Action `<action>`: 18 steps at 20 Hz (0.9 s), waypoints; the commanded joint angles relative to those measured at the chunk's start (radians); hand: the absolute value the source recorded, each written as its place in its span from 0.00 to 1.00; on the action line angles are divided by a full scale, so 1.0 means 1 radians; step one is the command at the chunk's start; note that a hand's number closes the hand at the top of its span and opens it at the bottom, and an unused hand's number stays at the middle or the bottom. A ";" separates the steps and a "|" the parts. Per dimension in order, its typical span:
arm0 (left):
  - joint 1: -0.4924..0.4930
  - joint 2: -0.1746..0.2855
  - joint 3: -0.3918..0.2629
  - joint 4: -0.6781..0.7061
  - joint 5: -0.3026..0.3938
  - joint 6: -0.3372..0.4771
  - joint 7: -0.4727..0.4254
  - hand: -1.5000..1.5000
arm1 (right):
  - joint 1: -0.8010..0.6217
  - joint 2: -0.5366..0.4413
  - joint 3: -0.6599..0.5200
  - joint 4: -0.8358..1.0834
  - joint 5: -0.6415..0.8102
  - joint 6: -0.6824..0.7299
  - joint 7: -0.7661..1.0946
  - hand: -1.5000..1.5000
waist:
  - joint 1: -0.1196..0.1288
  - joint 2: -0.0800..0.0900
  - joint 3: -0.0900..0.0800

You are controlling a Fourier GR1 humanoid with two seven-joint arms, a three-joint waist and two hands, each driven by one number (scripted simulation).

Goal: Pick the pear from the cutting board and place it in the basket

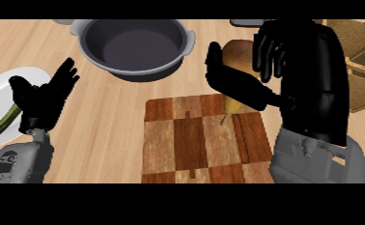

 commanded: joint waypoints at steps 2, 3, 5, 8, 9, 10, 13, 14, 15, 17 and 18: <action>-0.006 0.019 0.011 -0.006 0.000 -0.010 0.018 0.50 | -0.157 -0.086 -0.150 0.144 0.019 0.077 0.019 1.00 | 0.002 0.000 0.000; 0.019 0.009 0.016 0.017 0.008 -0.025 -0.033 0.50 | -0.098 -0.119 -0.173 0.153 -0.004 0.047 -0.049 1.00 | 0.000 0.001 0.000; 0.001 0.009 0.018 0.013 0.013 -0.021 -0.001 0.50 | -0.047 -0.149 -0.187 0.177 0.021 0.011 -0.083 1.00 | -0.002 0.001 0.000; 0.006 -0.012 0.009 0.055 -0.025 0.003 -0.064 0.50 | -0.064 -0.186 -0.276 0.226 -0.018 -0.012 -0.129 1.00 | -0.004 0.002 0.000; 0.018 -0.048 -0.010 0.059 -0.049 0.036 -0.089 0.50 | -0.049 -0.191 -0.279 0.249 -0.032 -0.010 -0.156 1.00 | -0.003 0.002 0.000; 0.005 0.006 0.022 0.016 0.004 -0.021 -0.021 0.50 | -0.052 -0.226 -0.324 0.263 -0.049 -0.012 -0.182 1.00 | -0.001 0.001 0.001; 0.024 -0.002 0.008 -0.048 0.000 -0.011 0.030 0.50 | 0.000 -0.279 -0.413 0.335 -0.138 -0.060 -0.320 1.00 | 0.001 0.001 0.001; -0.052 -0.007 0.009 0.021 -0.013 0.003 0.024 0.50 | -0.016 -0.287 -0.408 0.294 -0.154 0.006 -0.283 1.00 | -0.007 0.000 0.001; 0.031 -0.018 -0.013 -0.066 -0.028 0.009 0.029 0.50 | 0.032 -0.264 -0.390 0.396 -0.115 -0.110 -0.379 1.00 | 0.003 0.001 0.001; 0.079 -0.027 -0.013 -0.078 -0.018 -0.014 -0.012 0.50 | 0.076 -0.301 -0.423 0.389 -0.139 -0.096 -0.418 1.00 | 0.002 0.000 0.001; -0.014 -0.007 0.020 0.033 -0.015 -0.018 -0.035 0.50 | 0.031 -0.299 -0.408 0.420 -0.127 -0.083 -0.406 1.00 | -0.002 0.001 0.000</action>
